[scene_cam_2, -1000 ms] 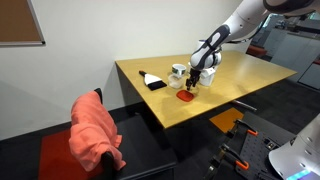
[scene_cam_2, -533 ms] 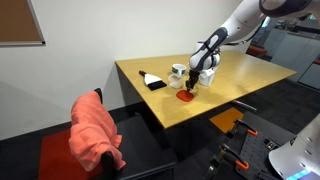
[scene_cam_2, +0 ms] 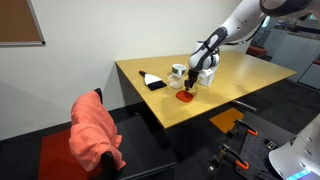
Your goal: Cover the colourless lunchbox with the orange lid
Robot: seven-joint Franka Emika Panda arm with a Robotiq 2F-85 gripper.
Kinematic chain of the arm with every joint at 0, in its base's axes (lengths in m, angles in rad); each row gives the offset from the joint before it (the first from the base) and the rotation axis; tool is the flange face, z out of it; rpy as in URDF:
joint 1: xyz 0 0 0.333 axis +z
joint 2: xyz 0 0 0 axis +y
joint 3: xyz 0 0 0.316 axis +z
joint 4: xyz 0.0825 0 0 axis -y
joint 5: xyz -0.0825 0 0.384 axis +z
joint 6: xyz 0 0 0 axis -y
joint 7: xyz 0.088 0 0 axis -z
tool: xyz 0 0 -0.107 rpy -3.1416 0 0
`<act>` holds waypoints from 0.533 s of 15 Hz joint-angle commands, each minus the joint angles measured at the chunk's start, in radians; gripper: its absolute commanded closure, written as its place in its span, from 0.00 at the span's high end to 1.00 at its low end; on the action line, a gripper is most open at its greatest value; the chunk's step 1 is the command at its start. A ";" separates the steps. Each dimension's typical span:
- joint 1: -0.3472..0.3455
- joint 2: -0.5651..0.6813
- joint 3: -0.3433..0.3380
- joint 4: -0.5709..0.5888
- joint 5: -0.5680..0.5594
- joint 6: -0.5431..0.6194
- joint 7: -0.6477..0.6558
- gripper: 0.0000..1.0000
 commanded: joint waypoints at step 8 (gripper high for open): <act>-0.019 -0.091 0.031 -0.095 -0.030 0.026 -0.053 0.46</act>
